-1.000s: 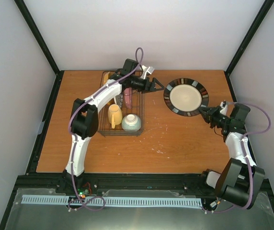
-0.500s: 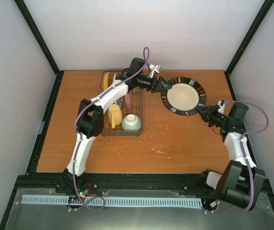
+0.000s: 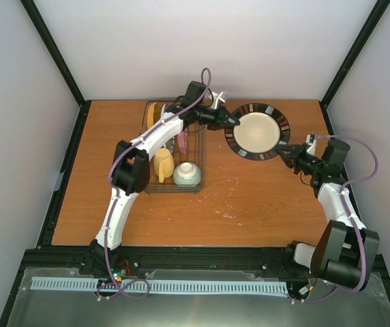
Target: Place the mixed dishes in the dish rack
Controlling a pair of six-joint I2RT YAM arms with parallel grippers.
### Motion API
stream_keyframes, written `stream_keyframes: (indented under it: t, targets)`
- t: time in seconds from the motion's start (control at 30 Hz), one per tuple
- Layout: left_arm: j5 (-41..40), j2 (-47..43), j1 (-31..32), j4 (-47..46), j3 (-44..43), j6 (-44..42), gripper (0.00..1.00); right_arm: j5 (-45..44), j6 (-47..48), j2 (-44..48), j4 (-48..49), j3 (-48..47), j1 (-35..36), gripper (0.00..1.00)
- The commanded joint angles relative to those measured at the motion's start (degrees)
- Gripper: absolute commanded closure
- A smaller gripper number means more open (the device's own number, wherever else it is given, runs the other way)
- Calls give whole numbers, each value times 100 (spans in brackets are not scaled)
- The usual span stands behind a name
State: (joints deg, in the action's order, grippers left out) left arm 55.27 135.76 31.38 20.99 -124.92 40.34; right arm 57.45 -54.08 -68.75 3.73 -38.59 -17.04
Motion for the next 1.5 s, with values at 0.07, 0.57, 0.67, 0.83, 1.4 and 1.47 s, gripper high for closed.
stream_keyframes:
  t: [0.07,0.57,0.67,0.83,1.4,1.47]
  targets:
    - [-171,-388,169,651,-808,-492,99,468,-90,-105,292,-440,71,88]
    - [-5708,-2317,-230,2453,-1486,-1708,99,-1583,2477,-316,-2698,-783,67,42]
    - [-6641,-2373,-163,2790,-1522,-2144,99,-1700,2745,-531,-2736,-685,69,43]
    - [-8229,-2178,375,3174,-1702,-3186,99,-1549,2764,-961,-2447,-535,69,44]
    - [-10896,-1485,976,2662,-1999,-5223,99,-1155,2744,-1566,-1862,-188,69,45]
    - [-10937,-1470,974,2643,-1998,-5172,99,-1105,2758,-1649,-1851,-222,69,45]
